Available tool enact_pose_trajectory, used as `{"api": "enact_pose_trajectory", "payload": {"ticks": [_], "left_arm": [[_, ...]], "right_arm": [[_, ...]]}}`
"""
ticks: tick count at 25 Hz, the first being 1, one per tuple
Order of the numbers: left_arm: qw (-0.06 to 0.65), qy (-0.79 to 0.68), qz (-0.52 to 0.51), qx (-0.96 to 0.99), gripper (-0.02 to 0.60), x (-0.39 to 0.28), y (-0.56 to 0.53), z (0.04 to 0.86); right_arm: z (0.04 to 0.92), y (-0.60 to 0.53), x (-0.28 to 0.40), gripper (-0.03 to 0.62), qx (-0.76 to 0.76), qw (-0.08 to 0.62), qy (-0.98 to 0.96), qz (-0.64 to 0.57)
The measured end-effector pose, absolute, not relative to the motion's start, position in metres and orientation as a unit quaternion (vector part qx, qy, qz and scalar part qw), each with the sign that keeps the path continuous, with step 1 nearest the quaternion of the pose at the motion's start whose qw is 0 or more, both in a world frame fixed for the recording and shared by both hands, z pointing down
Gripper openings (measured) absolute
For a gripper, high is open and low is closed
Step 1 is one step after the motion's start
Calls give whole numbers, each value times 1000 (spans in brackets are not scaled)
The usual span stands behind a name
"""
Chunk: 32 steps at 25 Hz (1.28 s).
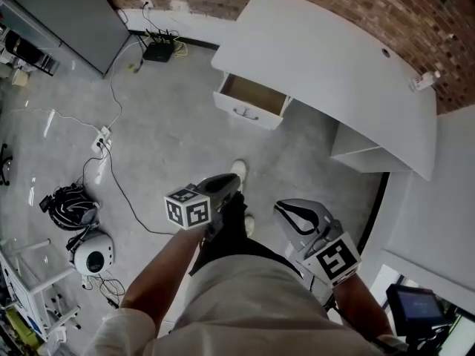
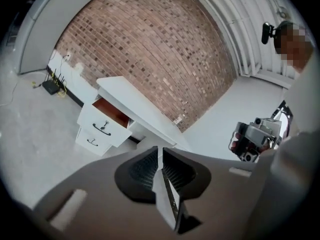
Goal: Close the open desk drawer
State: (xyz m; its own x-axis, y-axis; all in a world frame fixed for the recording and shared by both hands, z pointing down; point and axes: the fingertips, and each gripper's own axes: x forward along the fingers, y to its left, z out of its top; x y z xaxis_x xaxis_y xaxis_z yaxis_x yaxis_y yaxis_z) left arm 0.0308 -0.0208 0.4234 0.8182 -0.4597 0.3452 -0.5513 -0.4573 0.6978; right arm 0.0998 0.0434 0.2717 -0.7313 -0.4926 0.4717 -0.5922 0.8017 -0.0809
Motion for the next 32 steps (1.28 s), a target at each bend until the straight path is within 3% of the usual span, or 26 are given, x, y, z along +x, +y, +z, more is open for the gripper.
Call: {"api": "enact_pose_trajectory", "payload": {"ticks": [7,15,32], "left_arm": [[507,-298,4,809,37,40,-114,515],[614,-335,-116,705,97,35,-217,630],[669,-385,-182,609,78,36,-309,757]], "right_arm": [[313,-28,105,21,284,248,-915,141],[368,-97,103,21,272,251,-899,232],[443,-153,130,21,283,277,-864,313]]}}
